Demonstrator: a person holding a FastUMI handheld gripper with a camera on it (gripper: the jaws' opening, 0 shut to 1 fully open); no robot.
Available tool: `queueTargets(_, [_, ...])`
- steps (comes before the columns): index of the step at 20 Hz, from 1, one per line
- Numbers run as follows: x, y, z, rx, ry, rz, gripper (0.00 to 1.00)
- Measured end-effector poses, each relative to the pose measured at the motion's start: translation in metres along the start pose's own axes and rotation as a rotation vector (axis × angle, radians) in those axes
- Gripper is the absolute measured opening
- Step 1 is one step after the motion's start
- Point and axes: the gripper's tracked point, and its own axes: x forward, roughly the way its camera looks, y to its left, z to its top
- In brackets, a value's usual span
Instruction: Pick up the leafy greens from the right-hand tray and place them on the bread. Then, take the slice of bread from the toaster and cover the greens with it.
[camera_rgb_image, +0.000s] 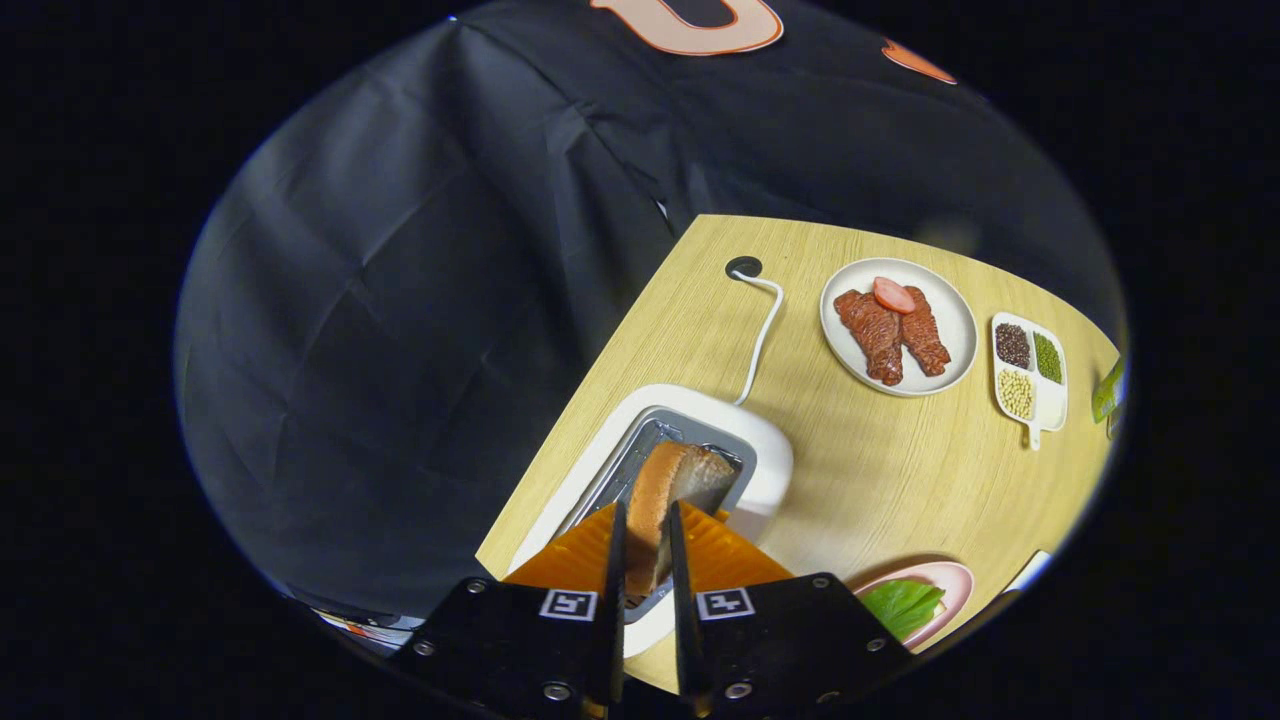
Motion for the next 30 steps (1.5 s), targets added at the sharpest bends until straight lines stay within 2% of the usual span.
queueTargets(1, [-0.002, -0.002, 0.001, -0.003, -0.011, -0.001, 0.17])
queueTargets(5, [-0.011, -0.003, 0.003, -0.017, -0.046, 0.020, 0.11])
queueTargets(13, [-0.038, -0.007, 0.002, -0.020, -0.118, 0.060, 0.10])
queueTargets(22, [-0.086, -0.004, -0.002, -0.003, -0.198, 0.156, 0.10])
queueTargets(30, [-0.129, -0.022, -0.013, 0.000, -0.295, 0.181, 0.10])
